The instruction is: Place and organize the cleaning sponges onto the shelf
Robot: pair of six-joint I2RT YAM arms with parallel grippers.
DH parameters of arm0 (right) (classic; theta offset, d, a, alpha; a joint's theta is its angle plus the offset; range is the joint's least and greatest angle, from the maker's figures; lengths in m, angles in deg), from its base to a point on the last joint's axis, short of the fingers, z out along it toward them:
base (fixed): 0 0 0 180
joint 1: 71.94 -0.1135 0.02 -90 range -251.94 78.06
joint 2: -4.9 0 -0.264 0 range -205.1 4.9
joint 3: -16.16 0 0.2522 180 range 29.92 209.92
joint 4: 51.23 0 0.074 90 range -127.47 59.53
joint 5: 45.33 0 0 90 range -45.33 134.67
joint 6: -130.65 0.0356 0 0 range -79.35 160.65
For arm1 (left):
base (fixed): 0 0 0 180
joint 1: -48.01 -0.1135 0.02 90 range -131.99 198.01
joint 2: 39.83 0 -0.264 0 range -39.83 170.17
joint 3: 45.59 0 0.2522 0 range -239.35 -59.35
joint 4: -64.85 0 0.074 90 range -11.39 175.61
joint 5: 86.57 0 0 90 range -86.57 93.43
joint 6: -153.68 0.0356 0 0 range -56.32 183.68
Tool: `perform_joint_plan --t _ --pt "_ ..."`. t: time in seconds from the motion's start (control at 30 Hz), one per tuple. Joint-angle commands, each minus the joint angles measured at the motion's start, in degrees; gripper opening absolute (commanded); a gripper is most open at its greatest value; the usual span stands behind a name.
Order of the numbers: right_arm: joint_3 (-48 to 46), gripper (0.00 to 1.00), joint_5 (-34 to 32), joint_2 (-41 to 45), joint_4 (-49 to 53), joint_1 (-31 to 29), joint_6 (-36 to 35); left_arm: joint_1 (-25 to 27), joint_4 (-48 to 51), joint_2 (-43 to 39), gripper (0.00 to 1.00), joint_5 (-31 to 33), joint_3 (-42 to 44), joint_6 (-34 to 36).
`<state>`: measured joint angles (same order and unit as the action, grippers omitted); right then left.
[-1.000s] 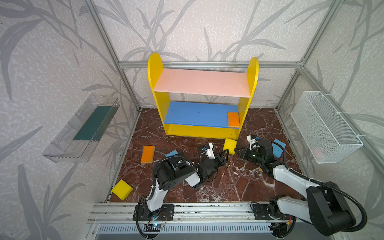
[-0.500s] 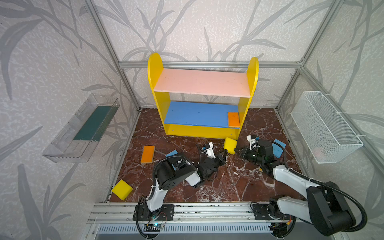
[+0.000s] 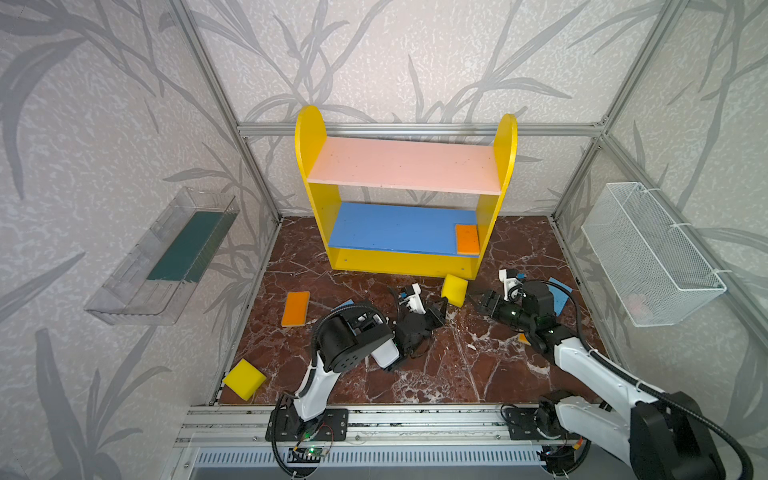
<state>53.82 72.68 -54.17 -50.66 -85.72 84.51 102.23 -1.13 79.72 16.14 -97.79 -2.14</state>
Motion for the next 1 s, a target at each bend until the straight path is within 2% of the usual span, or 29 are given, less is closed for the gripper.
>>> perform_joint_plan --t 0.0,0.3,0.57,0.97 --pt "-1.7 0.79 -0.9 4.3 3.6 2.0 -1.2 -1.2 -1.5 2.1 0.0 -0.5 -2.6 -1.1" --pt "-0.9 0.82 1.0 11.8 12.6 5.7 -4.6 -4.2 -1.5 8.2 0.0 -2.0 -11.0 -1.5" --pt "0.7 0.82 3.5 10.0 12.3 7.6 -4.5 -6.5 -1.5 10.9 0.0 -2.5 -15.6 -2.3" --pt "1.7 0.83 1.9 8.6 13.0 7.6 -7.0 -7.0 -1.3 17.1 0.0 -3.4 -23.3 -4.6"
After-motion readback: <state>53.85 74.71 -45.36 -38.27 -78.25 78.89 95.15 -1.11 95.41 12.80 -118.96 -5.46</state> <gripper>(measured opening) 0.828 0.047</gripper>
